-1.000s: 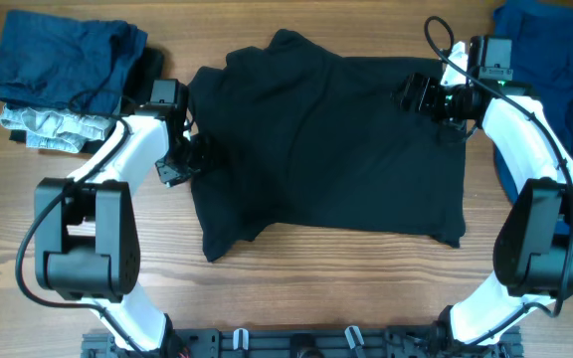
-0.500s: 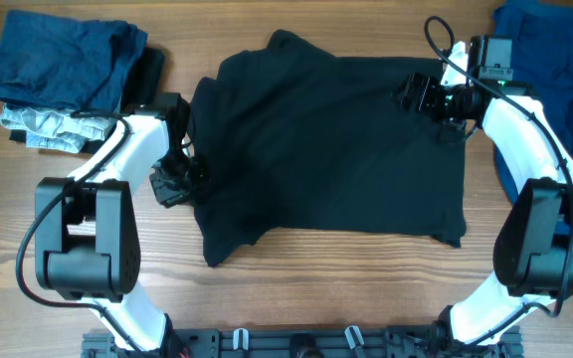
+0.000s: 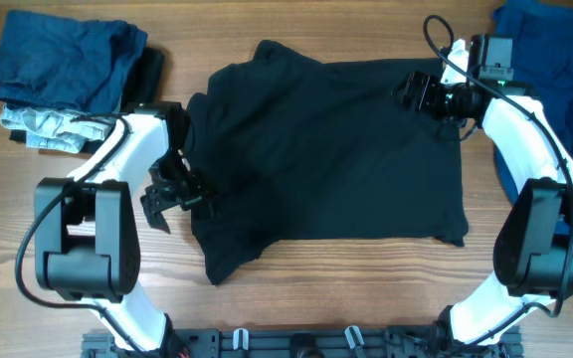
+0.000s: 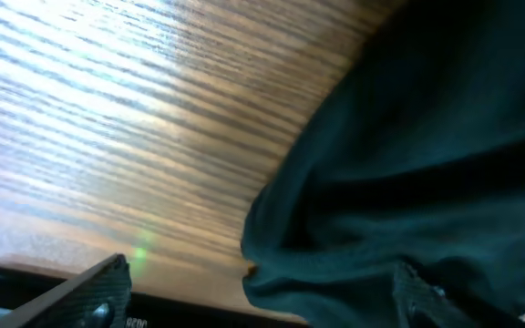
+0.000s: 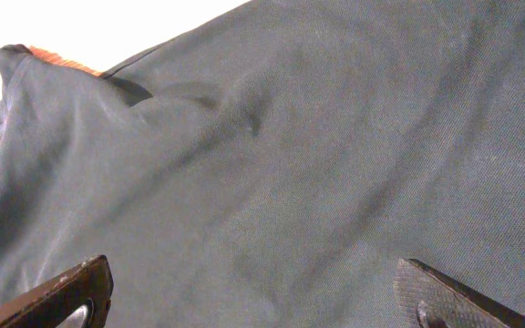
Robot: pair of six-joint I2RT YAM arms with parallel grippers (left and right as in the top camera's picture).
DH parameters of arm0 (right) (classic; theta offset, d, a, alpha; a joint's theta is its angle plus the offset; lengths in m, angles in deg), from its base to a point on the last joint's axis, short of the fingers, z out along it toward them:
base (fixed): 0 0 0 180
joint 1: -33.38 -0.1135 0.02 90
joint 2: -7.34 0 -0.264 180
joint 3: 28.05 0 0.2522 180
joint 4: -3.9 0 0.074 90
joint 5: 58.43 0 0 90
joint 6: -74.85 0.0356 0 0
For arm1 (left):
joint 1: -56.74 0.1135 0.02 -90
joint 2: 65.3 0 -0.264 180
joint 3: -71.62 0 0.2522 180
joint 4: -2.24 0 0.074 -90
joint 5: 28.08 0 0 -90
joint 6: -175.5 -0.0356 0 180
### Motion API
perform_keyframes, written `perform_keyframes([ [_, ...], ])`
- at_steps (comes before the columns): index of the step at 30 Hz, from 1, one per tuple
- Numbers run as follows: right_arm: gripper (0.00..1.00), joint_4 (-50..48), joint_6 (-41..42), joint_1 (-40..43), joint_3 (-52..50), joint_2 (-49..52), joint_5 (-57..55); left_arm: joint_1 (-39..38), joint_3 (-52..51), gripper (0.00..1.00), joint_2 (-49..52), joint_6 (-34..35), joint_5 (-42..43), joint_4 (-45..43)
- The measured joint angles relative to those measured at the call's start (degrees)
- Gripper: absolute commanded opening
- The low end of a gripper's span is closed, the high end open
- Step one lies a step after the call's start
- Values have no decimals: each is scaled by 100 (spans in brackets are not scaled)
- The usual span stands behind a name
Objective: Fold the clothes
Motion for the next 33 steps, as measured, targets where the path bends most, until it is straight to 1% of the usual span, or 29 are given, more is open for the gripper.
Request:
perform_keyframes([
  [2, 100, -42, 0, 0, 0, 0, 0, 0, 293, 99, -212, -83, 0, 31],
  [4, 100, -96, -11, 0, 0, 0, 0, 0, 850, 99, -568, -192, -2, -295],
  [5, 99, -120, -17, 0, 0, 0, 0, 0, 1108, 100, -715, -245, 0, -616],
  [6, 100, -131, -17, 0, 0, 0, 0, 0, 1578, 100, -881, -361, 17, -1261],
  [8, 100, -127, -17, -7, 0, 0, 2, 0, 2059, 99, -951, -531, 50, -2028],
  [9, 99, -142, -17, -13, 0, 0, 4, 0, 2476, 99, -894, -713, 155, -2667],
  [12, 100, -120, -17, -44, 0, 0, 7, 0, 2940, 100, -483, -984, 343, -3447],
  [15, 100, -74, -20, -70, 0, 0, 7, -17, 3362, 100, 496, -1141, 426, -4260],
  [16, 99, -46, -20, -79, 0, 0, 7, -17, 3438, 99, 761, -1163, 431, -4389],
  [18, 100, 59, -37, -81, 0, 0, 7, -44, 3694, 100, 1676, -1259, 455, -4605],
  [21, 100, 155, -39, -81, 0, 0, 7, -122, 3952, 100, 2435, -1453, 470, -4782],
  [25, 99, 162, -39, -81, 0, 0, 7, -337, 4041, 100, 2643, -1690, 566, -5213],
  [29, 100, 157, -39, -81, 0, 0, 7, -544, 4175, 100, 2723, -1738, 776, -5543],
  [33, 100, 160, -39, -81, 0, 0, 7, -673, 4212, 100, 3067, -1753, 822, -5740],
])
